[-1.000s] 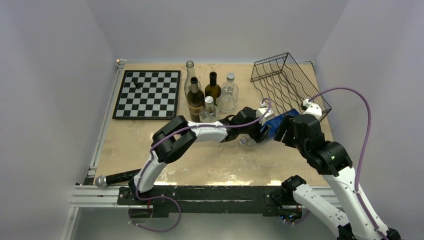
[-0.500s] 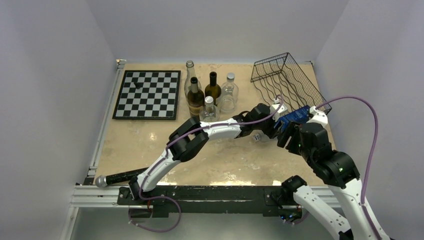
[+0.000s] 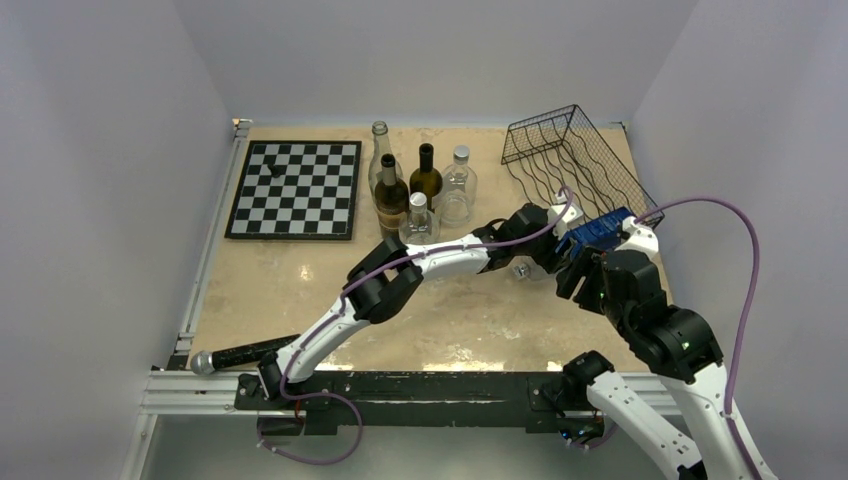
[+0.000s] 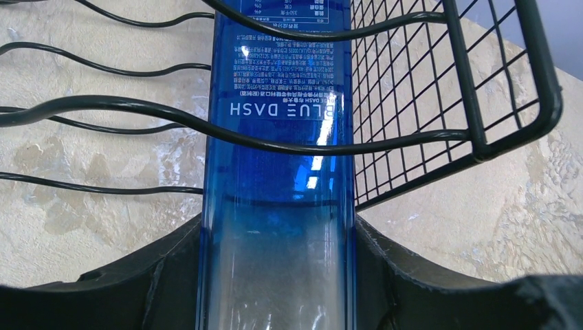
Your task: Put the wine bottle on the wine rack
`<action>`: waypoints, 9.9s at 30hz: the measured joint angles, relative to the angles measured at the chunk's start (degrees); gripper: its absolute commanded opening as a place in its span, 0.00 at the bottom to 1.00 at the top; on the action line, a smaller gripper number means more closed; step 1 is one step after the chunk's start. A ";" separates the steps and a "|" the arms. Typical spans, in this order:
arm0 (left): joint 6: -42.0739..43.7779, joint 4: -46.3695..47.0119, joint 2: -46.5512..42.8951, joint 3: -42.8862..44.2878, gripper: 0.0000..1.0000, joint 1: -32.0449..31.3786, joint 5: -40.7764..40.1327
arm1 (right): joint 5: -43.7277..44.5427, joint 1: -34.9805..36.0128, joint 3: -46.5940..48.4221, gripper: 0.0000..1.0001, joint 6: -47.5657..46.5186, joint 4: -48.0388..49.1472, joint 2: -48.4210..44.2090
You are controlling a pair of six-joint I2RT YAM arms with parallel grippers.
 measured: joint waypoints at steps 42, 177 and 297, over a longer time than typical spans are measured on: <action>-1.62 23.76 -16.22 -25.90 0.99 0.11 1.86 | 0.44 -0.04 0.24 0.91 -2.82 -0.52 -0.94; -3.15 15.61 -63.69 -60.92 0.99 -6.05 -23.58 | -12.07 -0.09 5.68 0.99 -10.99 9.09 2.32; 4.07 -44.78 -86.23 -28.94 0.00 14.23 9.70 | -25.07 38.10 -22.91 0.82 -24.81 97.39 31.87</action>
